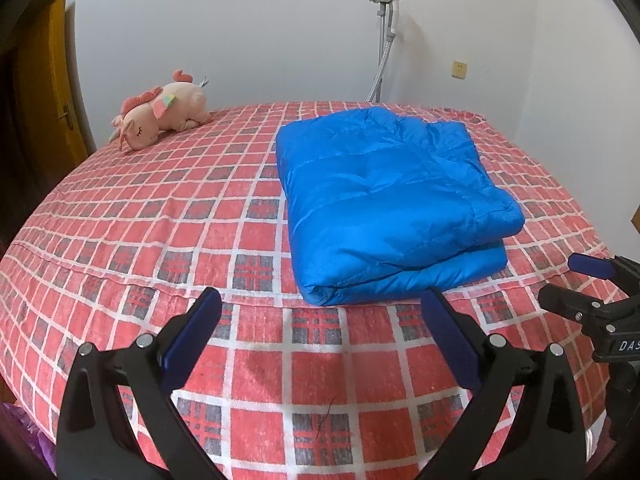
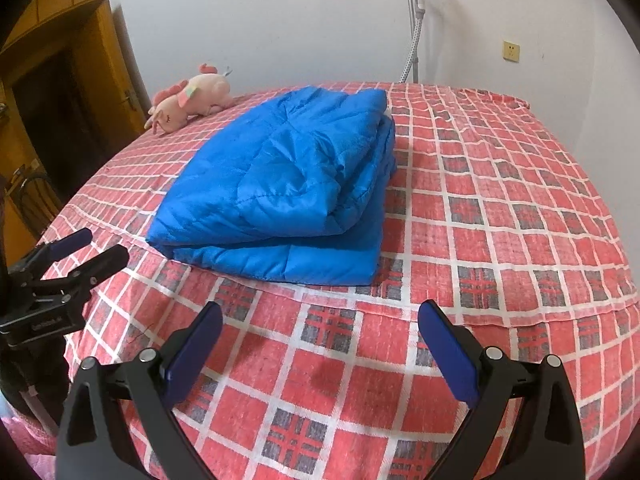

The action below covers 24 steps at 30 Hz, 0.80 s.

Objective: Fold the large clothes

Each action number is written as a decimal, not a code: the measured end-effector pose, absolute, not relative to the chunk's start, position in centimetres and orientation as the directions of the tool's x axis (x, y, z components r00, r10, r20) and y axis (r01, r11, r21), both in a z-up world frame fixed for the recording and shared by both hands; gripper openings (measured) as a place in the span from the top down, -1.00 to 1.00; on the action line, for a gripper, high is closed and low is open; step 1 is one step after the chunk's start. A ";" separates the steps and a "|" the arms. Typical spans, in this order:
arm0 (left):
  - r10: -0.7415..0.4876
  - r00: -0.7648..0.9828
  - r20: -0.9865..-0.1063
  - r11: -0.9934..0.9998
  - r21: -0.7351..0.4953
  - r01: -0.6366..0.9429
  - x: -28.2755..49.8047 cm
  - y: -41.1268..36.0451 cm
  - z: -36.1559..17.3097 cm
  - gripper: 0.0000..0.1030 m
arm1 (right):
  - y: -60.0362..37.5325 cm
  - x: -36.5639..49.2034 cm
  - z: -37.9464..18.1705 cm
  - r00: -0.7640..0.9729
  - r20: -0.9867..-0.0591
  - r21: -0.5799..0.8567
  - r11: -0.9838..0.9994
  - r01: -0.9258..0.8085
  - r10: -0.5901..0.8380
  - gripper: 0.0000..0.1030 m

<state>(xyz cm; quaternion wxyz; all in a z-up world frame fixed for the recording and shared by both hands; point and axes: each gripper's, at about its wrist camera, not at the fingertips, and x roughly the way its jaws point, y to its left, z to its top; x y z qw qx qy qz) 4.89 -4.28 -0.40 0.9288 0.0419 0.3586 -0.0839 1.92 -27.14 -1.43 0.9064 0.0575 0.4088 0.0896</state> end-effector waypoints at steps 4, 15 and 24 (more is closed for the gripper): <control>-0.125 0.732 -0.670 0.983 0.018 0.184 4.5 -4.2 -0.2 -0.92 | -27.1 1.6 -1.2 0.654 -0.727 0.176 0.977 -0.117 0.209 -0.91; -0.124 0.734 -0.668 0.982 0.022 0.186 3.8 -4.3 0.0 -0.92 | -26.9 0.5 -0.6 0.657 -0.720 0.182 0.974 -0.133 0.224 -0.91; -0.124 0.740 -0.662 0.983 0.021 0.183 3.2 -4.2 0.2 -0.92 | -26.9 0.1 -0.6 0.658 -0.719 0.182 0.974 -0.134 0.225 -0.91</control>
